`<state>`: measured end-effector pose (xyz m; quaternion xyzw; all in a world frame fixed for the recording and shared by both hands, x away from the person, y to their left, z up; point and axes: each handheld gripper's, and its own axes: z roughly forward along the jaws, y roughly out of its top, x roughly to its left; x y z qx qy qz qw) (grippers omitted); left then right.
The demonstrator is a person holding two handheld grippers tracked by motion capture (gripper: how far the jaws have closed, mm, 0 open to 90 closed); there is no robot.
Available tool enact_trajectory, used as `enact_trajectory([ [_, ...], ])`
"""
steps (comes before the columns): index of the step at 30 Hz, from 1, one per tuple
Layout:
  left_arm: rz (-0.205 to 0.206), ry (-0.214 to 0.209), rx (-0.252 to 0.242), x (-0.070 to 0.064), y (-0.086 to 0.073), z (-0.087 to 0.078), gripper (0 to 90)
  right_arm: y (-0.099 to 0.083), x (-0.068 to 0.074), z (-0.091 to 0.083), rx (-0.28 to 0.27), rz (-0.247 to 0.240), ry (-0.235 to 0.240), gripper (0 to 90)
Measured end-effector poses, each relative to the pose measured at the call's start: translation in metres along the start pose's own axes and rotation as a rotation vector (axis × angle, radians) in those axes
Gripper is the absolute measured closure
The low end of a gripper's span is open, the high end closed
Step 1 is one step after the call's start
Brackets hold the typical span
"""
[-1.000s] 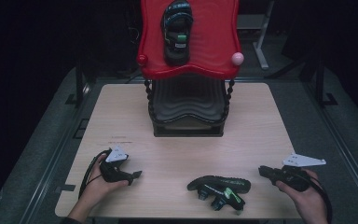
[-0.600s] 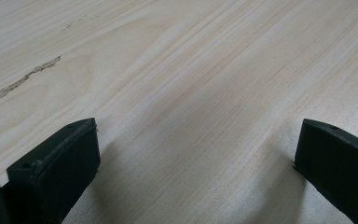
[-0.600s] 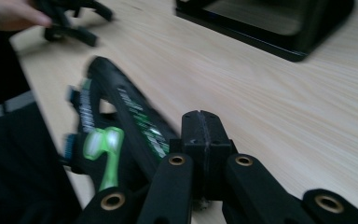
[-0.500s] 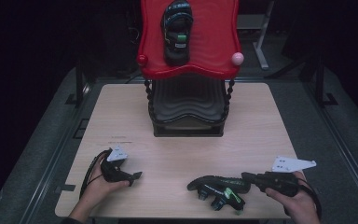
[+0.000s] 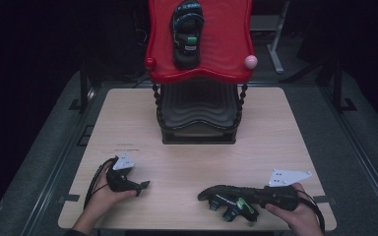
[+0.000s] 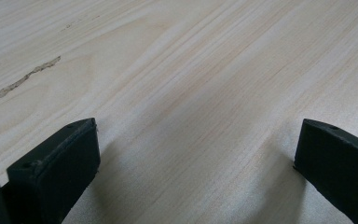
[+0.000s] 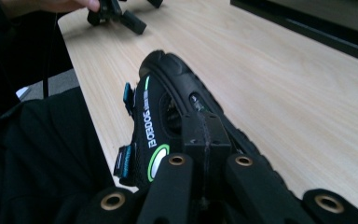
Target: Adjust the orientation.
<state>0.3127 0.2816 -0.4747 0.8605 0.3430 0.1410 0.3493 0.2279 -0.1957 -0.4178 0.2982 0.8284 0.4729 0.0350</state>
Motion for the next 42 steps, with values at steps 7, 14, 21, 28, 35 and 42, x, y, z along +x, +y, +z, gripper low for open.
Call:
enact_trajectory([
  [7, 0.000, 0.000, 0.000, 0.000, 0.000, 0.000, 0.0, 0.000, 0.000, 0.002, 0.001, -0.007, -0.015, 90.0],
  [14, 0.000, 0.000, 0.000, 0.000, 0.000, 0.000, 0.0, 0.006, -0.008, 0.003, -0.008, -0.007, -0.037, 90.0],
  [21, 0.000, 0.000, 0.000, 0.000, 0.000, 0.000, 0.0, 0.017, -0.024, 0.010, -0.017, 0.006, -0.067, 90.0],
  [28, 0.000, 0.000, 0.000, 0.000, 0.000, 0.000, 0.0, 0.026, -0.051, 0.025, 0.002, 0.035, -0.078, 90.0],
  [35, -0.004, 0.003, 0.002, 0.000, 0.000, 0.000, 0.0, 0.027, -0.076, 0.038, 0.024, 0.080, -0.050, 90.0],
  [42, -0.008, 0.007, 0.001, 0.001, 0.000, 0.000, 0.0, 0.026, -0.092, 0.048, 0.034, 0.110, -0.056, 90.0],
])
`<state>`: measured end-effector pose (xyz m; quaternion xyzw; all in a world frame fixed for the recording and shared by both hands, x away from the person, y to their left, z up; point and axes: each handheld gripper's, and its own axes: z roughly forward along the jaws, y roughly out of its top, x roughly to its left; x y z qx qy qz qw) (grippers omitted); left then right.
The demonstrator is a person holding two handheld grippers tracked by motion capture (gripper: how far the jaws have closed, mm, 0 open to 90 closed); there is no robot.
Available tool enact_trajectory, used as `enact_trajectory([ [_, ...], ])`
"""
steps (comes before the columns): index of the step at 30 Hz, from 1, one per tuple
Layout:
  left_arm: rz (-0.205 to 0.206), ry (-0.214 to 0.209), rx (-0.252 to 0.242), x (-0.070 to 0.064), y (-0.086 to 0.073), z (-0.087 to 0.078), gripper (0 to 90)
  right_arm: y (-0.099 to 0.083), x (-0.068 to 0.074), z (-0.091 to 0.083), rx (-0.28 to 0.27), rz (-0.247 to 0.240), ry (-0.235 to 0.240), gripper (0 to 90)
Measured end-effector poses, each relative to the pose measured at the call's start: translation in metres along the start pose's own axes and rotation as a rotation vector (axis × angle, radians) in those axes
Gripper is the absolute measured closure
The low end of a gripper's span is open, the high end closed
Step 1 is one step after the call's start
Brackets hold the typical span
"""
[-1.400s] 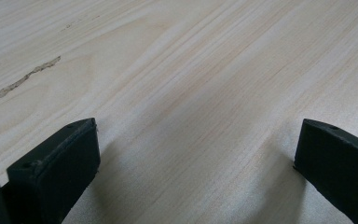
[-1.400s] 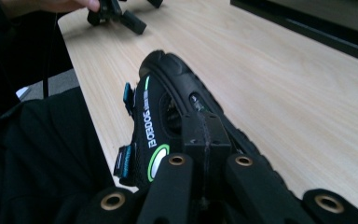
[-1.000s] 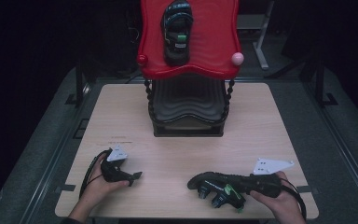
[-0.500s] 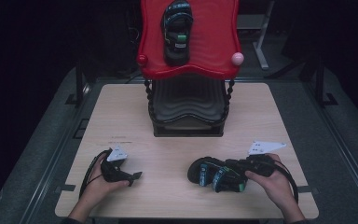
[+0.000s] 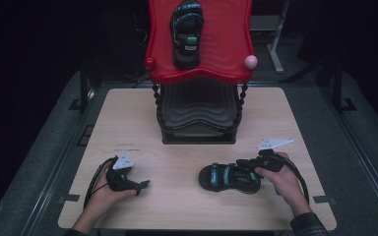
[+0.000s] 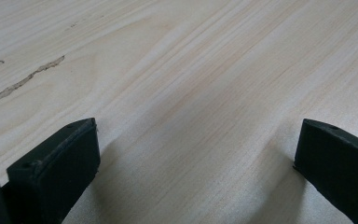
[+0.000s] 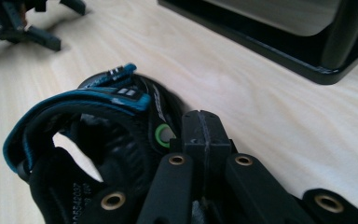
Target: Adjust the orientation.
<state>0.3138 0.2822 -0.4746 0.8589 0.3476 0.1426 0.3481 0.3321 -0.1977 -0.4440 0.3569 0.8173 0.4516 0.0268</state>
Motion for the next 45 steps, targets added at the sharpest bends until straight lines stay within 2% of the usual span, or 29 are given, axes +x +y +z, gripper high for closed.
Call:
enact_trajectory([
  [3, 0.000, 0.000, 0.000, 0.000, 0.000, 0.000, 0.0, 0.000, -0.008, -0.003, -0.027, 0.012, -0.025, 90.0],
  [8, -0.001, 0.000, -0.001, 0.000, 0.000, 0.000, 0.0, -0.012, -0.024, -0.024, -0.049, 0.042, -0.086, 90.0],
  [12, -0.001, 0.001, -0.001, 0.000, 0.000, 0.000, 0.0, -0.028, -0.032, -0.035, -0.016, 0.056, -0.098, 90.0],
  [18, -0.001, 0.000, -0.002, 0.001, 0.000, 0.000, 0.0, -0.043, -0.033, -0.034, 0.042, 0.050, -0.076, 90.0],
  [22, -0.001, 0.000, -0.001, 0.001, 0.000, 0.000, 0.0, -0.046, -0.030, -0.030, 0.077, 0.039, -0.065, 90.0],
  [28, 0.000, -0.001, -0.001, 0.001, 0.000, 0.000, 0.0, -0.051, -0.024, -0.033, 0.075, 0.039, -0.046, 90.0],
  [45, 0.000, -0.001, -0.002, 0.001, 0.000, 0.001, 0.0, -0.068, 0.010, -0.038, 0.101, 0.008, 0.023, 90.0],
])
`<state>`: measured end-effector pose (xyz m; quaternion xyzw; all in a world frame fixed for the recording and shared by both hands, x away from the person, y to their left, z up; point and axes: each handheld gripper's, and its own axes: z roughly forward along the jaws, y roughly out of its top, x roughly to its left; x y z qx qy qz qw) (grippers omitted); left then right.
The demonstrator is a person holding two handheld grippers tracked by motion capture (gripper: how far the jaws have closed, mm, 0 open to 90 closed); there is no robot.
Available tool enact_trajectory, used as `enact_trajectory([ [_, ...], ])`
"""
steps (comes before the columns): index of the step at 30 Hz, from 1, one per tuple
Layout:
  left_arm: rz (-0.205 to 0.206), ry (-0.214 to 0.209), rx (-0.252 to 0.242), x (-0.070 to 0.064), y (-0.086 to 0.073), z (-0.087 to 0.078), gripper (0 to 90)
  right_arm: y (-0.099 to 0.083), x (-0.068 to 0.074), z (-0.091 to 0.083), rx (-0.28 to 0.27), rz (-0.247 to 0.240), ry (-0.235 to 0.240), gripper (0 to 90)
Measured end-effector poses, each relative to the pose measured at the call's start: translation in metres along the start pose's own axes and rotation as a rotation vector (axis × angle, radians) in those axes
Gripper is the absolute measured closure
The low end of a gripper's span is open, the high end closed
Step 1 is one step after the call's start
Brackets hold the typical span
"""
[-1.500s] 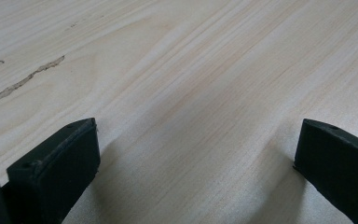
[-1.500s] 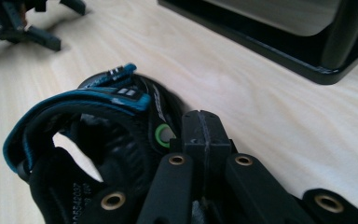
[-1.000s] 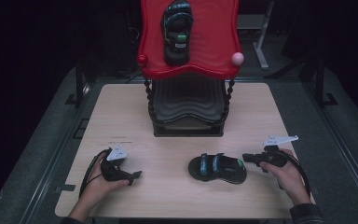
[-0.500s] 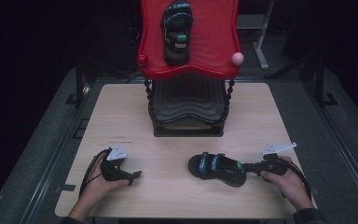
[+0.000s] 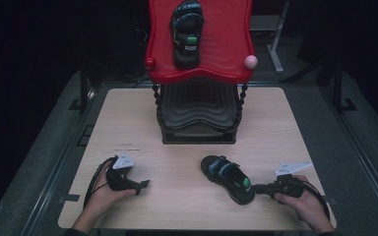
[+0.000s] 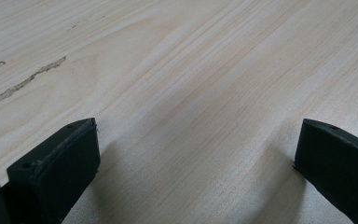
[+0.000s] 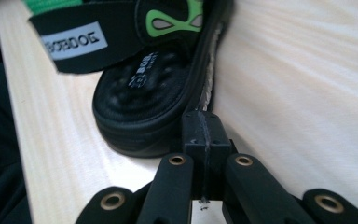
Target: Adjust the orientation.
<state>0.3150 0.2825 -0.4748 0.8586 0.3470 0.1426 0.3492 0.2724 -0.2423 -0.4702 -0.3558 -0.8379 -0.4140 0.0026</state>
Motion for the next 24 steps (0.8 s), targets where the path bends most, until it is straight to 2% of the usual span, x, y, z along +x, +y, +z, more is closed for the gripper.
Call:
enact_trajectory([
  [16, 0.001, 0.000, 0.001, 0.000, 0.000, 0.000, 0.0, 0.001, 0.037, 0.016, 0.040, -0.064, 0.092, 90.0],
  [19, 0.001, 0.000, 0.001, 0.000, 0.000, 0.000, 0.0, 0.003, 0.038, 0.013, 0.028, -0.063, 0.081, 90.0],
  [24, 0.001, -0.001, 0.001, 0.000, 0.000, 0.000, 0.0, 0.005, 0.028, -0.006, -0.057, -0.035, 0.024, 85.4],
])
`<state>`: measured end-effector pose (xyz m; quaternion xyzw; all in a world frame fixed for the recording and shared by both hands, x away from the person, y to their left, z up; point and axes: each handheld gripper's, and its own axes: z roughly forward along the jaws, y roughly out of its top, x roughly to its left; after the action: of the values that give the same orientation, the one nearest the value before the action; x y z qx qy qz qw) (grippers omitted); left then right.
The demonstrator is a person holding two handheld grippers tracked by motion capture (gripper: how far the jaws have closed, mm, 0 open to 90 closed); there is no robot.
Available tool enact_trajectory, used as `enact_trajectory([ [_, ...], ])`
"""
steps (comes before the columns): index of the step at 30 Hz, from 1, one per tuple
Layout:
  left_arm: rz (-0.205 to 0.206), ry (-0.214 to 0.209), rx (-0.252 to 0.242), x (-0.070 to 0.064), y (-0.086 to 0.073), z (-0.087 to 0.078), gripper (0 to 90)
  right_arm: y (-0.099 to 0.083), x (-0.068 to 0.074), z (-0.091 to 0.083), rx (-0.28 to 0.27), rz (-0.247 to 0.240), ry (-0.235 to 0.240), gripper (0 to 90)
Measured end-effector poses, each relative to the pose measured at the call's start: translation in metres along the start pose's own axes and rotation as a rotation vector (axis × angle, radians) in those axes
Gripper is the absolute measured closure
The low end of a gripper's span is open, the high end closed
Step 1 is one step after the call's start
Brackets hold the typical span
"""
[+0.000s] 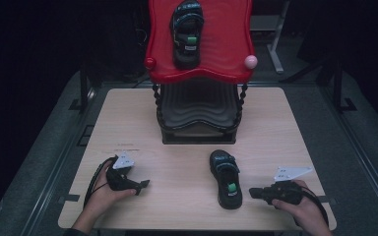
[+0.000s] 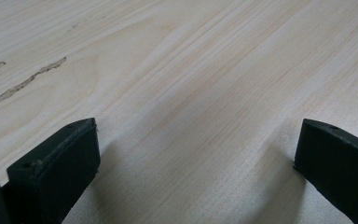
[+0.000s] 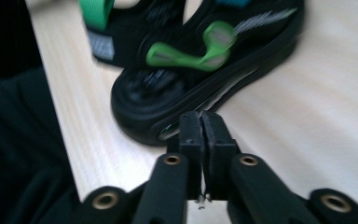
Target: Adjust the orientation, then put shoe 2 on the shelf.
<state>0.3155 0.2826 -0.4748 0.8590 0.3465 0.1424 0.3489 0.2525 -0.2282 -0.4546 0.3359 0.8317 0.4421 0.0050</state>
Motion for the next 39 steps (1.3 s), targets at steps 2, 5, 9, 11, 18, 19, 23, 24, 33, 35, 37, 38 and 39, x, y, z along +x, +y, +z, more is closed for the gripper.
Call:
enact_trajectory([
  [2, 0.000, 0.000, 0.000, 0.000, 0.000, 0.000, 0.0, 0.003, -0.002, -0.008, -0.039, 0.010, -0.020, 81.2],
  [5, 0.000, 0.000, 0.000, 0.000, 0.000, 0.000, 0.0, 0.008, -0.003, -0.017, -0.096, 0.024, -0.046, 73.1],
  [9, -0.001, 0.000, 0.000, 0.000, 0.000, 0.000, 0.0, 0.016, -0.004, -0.024, -0.150, 0.021, -0.063, 63.1],
  [11, -0.001, 0.000, 0.000, 0.000, 0.000, 0.000, 0.0, 0.022, -0.006, -0.025, -0.180, 0.022, -0.066, 58.1],
  [18, 0.000, 0.000, 0.001, 0.000, 0.000, 0.000, 0.0, 0.045, -0.010, -0.013, -0.244, 0.001, -0.025, 48.6],
  [19, -0.001, 0.001, 0.001, 0.000, 0.000, 0.000, 0.0, 0.048, -0.010, -0.009, -0.243, -0.002, -0.019, 47.9],
  [23, 0.000, 0.000, 0.001, 0.000, 0.000, 0.000, 0.0, 0.057, -0.010, 0.008, -0.236, -0.019, 0.007, 46.2],
  [24, 0.000, 0.000, 0.001, 0.000, 0.000, 0.000, 0.0, 0.059, -0.011, 0.013, -0.231, -0.021, 0.016, 45.9],
  [33, 0.000, 0.000, 0.001, 0.000, 0.000, 0.000, 0.0, 0.064, -0.015, 0.043, -0.176, -0.031, 0.067, 46.4],
  [35, 0.000, 0.000, 0.001, 0.000, 0.000, 0.000, 0.0, 0.065, -0.016, 0.047, -0.175, -0.032, 0.084, 49.1],
  [37, 0.000, 0.000, 0.001, 0.000, 0.000, 0.000, 0.0, 0.065, -0.017, 0.052, -0.164, -0.032, 0.102, 50.9],
  [38, 0.000, 0.000, 0.001, 0.000, 0.000, 0.000, 0.0, 0.065, -0.017, 0.054, -0.158, -0.033, 0.105, 51.5],
  [39, 0.000, 0.000, 0.000, 0.000, 0.000, 0.000, 0.0, 0.064, -0.018, 0.055, -0.150, -0.034, 0.108, 53.7],
])
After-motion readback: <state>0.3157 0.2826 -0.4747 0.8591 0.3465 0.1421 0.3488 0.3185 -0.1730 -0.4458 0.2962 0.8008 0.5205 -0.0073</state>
